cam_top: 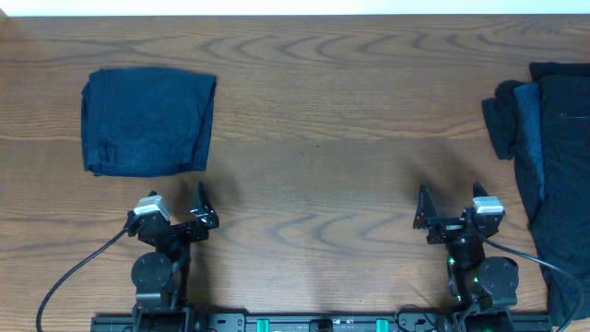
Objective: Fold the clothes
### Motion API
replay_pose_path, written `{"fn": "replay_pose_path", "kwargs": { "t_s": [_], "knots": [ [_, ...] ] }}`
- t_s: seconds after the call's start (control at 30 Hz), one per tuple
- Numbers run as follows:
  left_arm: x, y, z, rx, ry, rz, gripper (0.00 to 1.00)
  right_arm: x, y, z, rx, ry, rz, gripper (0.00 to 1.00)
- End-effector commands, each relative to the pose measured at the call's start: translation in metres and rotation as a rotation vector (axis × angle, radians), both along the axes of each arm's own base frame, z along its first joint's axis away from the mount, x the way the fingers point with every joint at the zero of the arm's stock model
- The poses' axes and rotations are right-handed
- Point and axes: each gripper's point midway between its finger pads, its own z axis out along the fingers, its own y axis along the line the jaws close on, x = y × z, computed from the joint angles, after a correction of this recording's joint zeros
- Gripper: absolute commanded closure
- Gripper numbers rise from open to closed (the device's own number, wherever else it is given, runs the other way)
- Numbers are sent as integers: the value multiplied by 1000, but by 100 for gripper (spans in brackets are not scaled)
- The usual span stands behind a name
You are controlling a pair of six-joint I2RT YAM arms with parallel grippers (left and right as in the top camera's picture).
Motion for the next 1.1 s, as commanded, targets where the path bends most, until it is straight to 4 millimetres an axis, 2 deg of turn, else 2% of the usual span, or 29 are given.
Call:
{"fn": "replay_pose_path", "kwargs": {
  "t_s": [0.0, 0.8, 1.07],
  "knots": [
    [-2, 2, -17, 23, 53, 9, 2, 0, 0, -1, -11, -1, -2, 1],
    [-2, 2, -17, 23, 53, 9, 2, 0, -3, 0, -17, -3, -17, 1],
    [-2, 2, -17, 23, 53, 9, 2, 0, -4, 1, -173, -18, -16, 1]
  ]
}}
